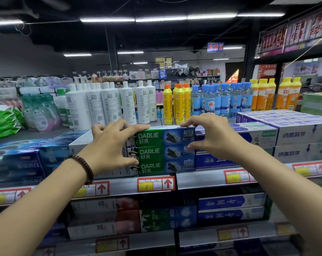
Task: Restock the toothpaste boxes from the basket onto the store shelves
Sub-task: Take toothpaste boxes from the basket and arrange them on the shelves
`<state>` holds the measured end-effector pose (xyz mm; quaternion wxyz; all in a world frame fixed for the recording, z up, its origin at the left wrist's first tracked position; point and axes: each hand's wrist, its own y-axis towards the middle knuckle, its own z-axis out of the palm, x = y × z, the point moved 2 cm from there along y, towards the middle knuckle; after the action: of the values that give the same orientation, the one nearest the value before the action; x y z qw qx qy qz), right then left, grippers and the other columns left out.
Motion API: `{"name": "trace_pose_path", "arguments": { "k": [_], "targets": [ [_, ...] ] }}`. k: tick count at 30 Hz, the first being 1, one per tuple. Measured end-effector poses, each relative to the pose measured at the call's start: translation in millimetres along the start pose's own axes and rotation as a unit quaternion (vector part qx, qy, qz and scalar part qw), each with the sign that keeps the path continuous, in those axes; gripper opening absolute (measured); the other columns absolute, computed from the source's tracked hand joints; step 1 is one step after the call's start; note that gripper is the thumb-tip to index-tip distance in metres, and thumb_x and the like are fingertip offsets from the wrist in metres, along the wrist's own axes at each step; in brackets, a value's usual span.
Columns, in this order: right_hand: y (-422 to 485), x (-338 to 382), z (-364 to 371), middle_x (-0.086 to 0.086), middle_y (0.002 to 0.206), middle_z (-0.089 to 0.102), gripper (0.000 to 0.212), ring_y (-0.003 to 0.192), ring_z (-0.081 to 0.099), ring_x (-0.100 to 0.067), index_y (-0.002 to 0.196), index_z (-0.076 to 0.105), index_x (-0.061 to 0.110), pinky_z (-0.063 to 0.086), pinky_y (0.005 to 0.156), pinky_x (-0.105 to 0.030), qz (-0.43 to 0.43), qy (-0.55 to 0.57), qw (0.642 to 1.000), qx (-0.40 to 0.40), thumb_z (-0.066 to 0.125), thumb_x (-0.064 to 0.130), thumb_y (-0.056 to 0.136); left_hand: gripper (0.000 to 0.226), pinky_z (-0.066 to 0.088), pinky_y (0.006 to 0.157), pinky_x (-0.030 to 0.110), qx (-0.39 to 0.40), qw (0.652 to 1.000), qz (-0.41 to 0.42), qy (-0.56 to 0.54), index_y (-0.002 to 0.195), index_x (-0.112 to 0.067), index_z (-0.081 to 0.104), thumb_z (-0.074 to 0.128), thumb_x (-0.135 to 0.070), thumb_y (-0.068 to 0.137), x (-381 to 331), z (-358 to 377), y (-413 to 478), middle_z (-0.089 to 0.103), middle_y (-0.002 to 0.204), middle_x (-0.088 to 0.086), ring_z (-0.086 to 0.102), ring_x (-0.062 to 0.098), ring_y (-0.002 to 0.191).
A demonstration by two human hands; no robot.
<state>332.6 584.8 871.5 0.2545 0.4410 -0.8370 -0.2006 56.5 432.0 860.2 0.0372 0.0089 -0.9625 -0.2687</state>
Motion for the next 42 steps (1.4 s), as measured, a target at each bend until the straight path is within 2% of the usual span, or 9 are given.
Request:
{"name": "trace_pose_path", "arguments": {
  "k": [8, 13, 17, 22, 24, 27, 33, 37, 42],
  "targets": [
    [-2, -1, -1, 0.012, 0.132, 0.065, 0.069, 0.124, 0.053, -0.016, 0.139, 0.06, 0.046, 0.037, 0.109, -0.055, -0.01, -0.009, 1.0, 0.006, 0.091, 0.046, 0.078, 0.104, 0.021, 0.09, 0.041, -0.005, 1.0, -0.01, 0.005, 0.152, -0.068, 0.019, 0.081, -0.07, 0.069, -3, 0, -3, 0.043, 0.116, -0.023, 0.043, 0.006, 0.116],
    [-6, -5, -5, 0.007, 0.139, 0.058, 0.092, 0.134, 0.045, -0.018, 0.157, 0.042, 0.041, 0.031, 0.111, -0.05, -0.015, -0.042, 0.999, 0.022, 0.086, 0.06, 0.078, 0.112, 0.023, 0.094, 0.043, -0.014, 1.0, -0.026, 0.011, 0.154, -0.069, 0.012, 0.08, -0.076, 0.065, -8, -2, -5, 0.044, 0.134, -0.019, 0.043, 0.01, 0.122],
    [-4, -24, -21, 0.005, 0.147, 0.053, 0.097, 0.142, 0.041, -0.021, 0.155, 0.042, 0.041, 0.028, 0.112, -0.051, -0.016, -0.081, 0.996, 0.04, 0.083, 0.071, 0.072, 0.112, 0.02, 0.099, 0.043, -0.042, 0.998, -0.032, 0.026, 0.156, -0.065, 0.017, 0.08, -0.077, 0.064, -18, -2, -5, 0.041, 0.148, -0.009, 0.039, 0.019, 0.135],
    [-2, -57, -45, 0.007, 0.144, 0.055, 0.106, 0.137, 0.048, -0.022, 0.152, 0.047, 0.04, 0.035, 0.115, -0.057, 0.004, -0.112, 0.988, 0.103, 0.08, 0.084, 0.062, 0.106, 0.021, 0.099, 0.045, -0.072, 0.996, -0.013, 0.057, 0.157, -0.054, 0.03, 0.082, -0.073, 0.066, -51, 1, 4, 0.041, 0.154, -0.002, 0.035, 0.025, 0.14],
    [-5, -67, -50, 0.009, 0.146, 0.057, 0.106, 0.138, 0.05, -0.02, 0.152, 0.048, 0.039, 0.034, 0.117, -0.061, 0.01, -0.117, 0.986, 0.12, 0.08, 0.083, 0.061, 0.102, 0.024, 0.098, 0.048, -0.084, 0.994, 0.007, 0.069, 0.156, -0.051, 0.034, 0.082, -0.071, 0.068, -68, 4, 9, 0.041, 0.155, -0.003, 0.036, 0.026, 0.141],
    [-10, -78, -57, 0.01, 0.146, 0.059, 0.104, 0.135, 0.053, -0.019, 0.15, 0.051, 0.037, 0.039, 0.114, -0.058, 0.01, -0.128, 0.983, 0.133, 0.082, 0.081, 0.061, 0.096, 0.025, 0.095, 0.047, -0.103, 0.991, 0.044, 0.074, 0.154, -0.045, 0.041, 0.081, -0.068, 0.07, -97, 6, 20, 0.044, 0.153, -0.004, 0.04, 0.026, 0.139],
    [-13, -94, -68, 0.004, 0.148, 0.058, 0.105, 0.135, 0.052, -0.022, 0.153, 0.048, 0.033, 0.044, 0.111, -0.054, 0.021, -0.13, 0.982, 0.135, 0.083, 0.077, 0.064, 0.093, 0.027, 0.096, 0.049, -0.099, 0.981, 0.104, 0.132, 0.154, -0.047, 0.04, 0.08, -0.068, 0.073, -145, 14, 52, 0.042, 0.159, -0.008, 0.04, 0.023, 0.142],
    [-14, -102, -69, 0.007, 0.148, 0.06, 0.104, 0.131, 0.056, -0.02, 0.154, 0.047, 0.036, 0.046, 0.108, -0.049, 0.033, -0.138, 0.979, 0.147, 0.084, 0.076, 0.065, 0.09, 0.028, 0.098, 0.052, -0.091, 0.977, 0.121, 0.15, 0.149, -0.044, 0.048, 0.086, -0.063, 0.07, -159, 24, 62, 0.049, 0.156, -0.006, 0.044, 0.025, 0.139],
    [-14, -107, -67, 0.012, 0.142, 0.063, 0.097, 0.125, 0.057, -0.016, 0.15, 0.053, 0.04, 0.046, 0.107, -0.053, 0.025, -0.141, 0.979, 0.143, 0.083, 0.077, 0.065, 0.085, 0.027, 0.099, 0.053, -0.101, 0.976, 0.124, 0.147, 0.147, -0.043, 0.051, 0.087, -0.057, 0.071, -157, 30, 63, 0.054, 0.152, -0.005, 0.047, 0.024, 0.137]
  ]
}}
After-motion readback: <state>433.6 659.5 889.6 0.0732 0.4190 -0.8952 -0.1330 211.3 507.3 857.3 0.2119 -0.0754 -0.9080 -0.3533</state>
